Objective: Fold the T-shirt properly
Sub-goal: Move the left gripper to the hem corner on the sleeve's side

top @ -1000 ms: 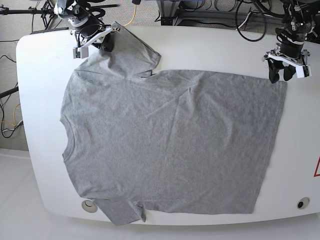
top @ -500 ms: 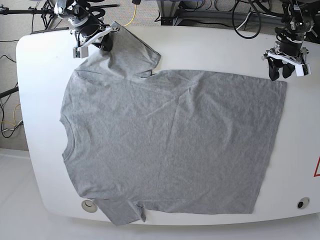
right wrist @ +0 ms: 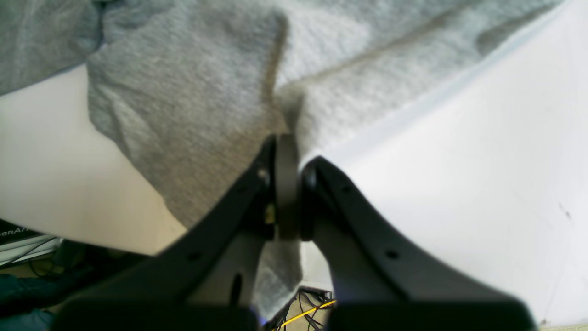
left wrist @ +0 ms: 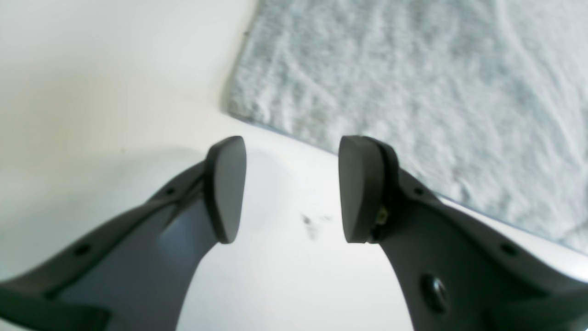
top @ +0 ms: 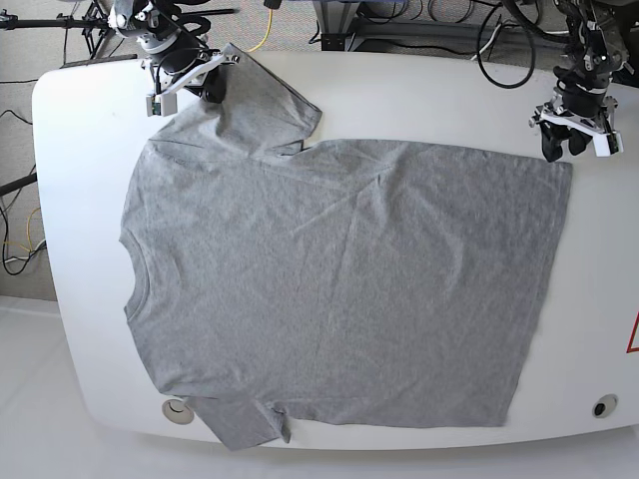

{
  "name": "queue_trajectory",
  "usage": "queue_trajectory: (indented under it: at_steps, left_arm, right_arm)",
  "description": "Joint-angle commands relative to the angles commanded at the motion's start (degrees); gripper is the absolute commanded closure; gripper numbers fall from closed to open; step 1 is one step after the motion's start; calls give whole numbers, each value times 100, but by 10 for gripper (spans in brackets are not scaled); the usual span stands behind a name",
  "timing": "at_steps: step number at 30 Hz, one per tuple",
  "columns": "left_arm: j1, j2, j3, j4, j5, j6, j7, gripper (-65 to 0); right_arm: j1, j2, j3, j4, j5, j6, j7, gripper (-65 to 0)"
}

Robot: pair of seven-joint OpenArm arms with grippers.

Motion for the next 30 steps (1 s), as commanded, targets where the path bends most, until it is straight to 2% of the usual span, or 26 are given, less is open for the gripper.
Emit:
queue_trajectory:
  at_steps: [7, 9, 11, 21, 30]
  left_arm:
    - [-134, -42, -133, -205, -247, -181, 139, -299]
    - [-153, -46, -193, -264, -339, -278, 180, -299]
    - [-171, -142, -307, -402, -513, -492, 253, -302]
    - [-334, -451, -135, -548, -415, -579, 235, -306]
    - [-365, -396, -135, -502, -322, -705, 180, -310]
  right_arm:
    - [9, 6, -22, 4, -8, 8, 0, 0]
    - [10, 5, -23, 3, -6, 4, 2, 0]
    - [-8, 4, 0, -14, 2, 11, -13, 0]
    - [-21, -3, 24, -9, -3, 12, -4, 0]
    - [-15, -22, 9, -59, -31, 15, -44, 0]
